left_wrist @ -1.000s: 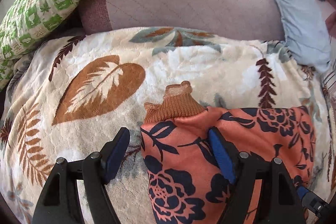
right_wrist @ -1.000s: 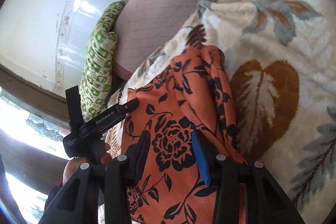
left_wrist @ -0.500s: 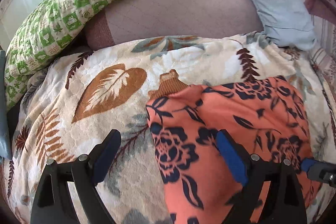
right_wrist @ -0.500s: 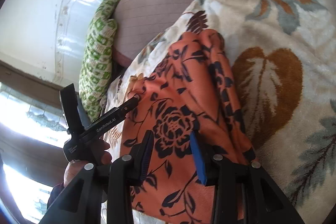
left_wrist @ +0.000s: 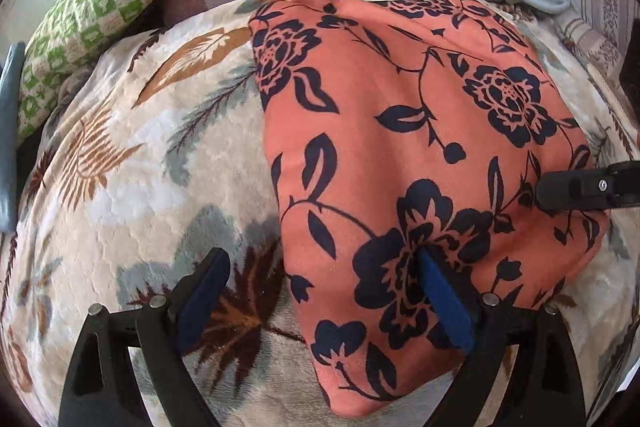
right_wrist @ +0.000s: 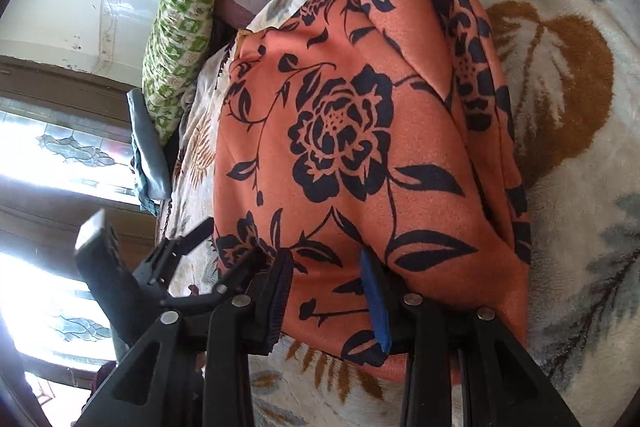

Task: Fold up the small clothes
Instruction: 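Press the folded shirt bundle flat with both grippers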

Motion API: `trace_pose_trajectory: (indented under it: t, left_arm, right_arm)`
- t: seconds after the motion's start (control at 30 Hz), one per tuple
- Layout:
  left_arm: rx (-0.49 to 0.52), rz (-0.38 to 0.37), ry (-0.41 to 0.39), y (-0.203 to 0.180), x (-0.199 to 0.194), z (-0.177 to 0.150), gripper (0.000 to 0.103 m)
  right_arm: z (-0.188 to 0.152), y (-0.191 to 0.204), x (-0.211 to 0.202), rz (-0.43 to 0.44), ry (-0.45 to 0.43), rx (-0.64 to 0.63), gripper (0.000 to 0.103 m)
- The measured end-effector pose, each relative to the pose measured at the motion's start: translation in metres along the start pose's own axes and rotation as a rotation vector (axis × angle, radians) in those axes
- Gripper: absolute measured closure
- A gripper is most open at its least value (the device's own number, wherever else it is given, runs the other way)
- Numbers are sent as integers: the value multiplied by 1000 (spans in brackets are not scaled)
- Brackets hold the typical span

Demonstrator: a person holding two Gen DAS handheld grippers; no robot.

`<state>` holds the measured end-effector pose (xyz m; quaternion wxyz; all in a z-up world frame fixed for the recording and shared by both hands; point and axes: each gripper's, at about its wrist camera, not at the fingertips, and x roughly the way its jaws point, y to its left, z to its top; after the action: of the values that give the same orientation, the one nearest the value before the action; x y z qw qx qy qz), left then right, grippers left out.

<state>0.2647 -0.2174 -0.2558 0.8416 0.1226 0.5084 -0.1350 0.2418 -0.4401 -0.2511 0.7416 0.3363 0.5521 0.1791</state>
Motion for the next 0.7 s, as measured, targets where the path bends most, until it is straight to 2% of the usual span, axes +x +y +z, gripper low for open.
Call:
trace_pose_trajectory:
  t: [0.17, 0.33, 0.47, 0.6, 0.7]
  left_arm:
    - [-78, -47, 61, 11, -10, -1, 8]
    - [-66, -78, -15, 10, -50, -15, 8]
    - [-91, -95, -47, 20, -78, -24, 8]
    - [-87, -71, -119, 34, -107, -36, 8]
    - [-71, -53, -146, 45, -119, -41, 8]
  right_arm:
    - [-4, -5, -3, 15, -32, 35, 64]
    - [-5, -1, -3, -1, -51, 50, 64]
    - [-5, 3, -2, -19, -61, 45, 64]
    - [-9, 5, 1, -11, -85, 31, 64]
    - [-17, 5, -1, -16, -126, 11, 64]
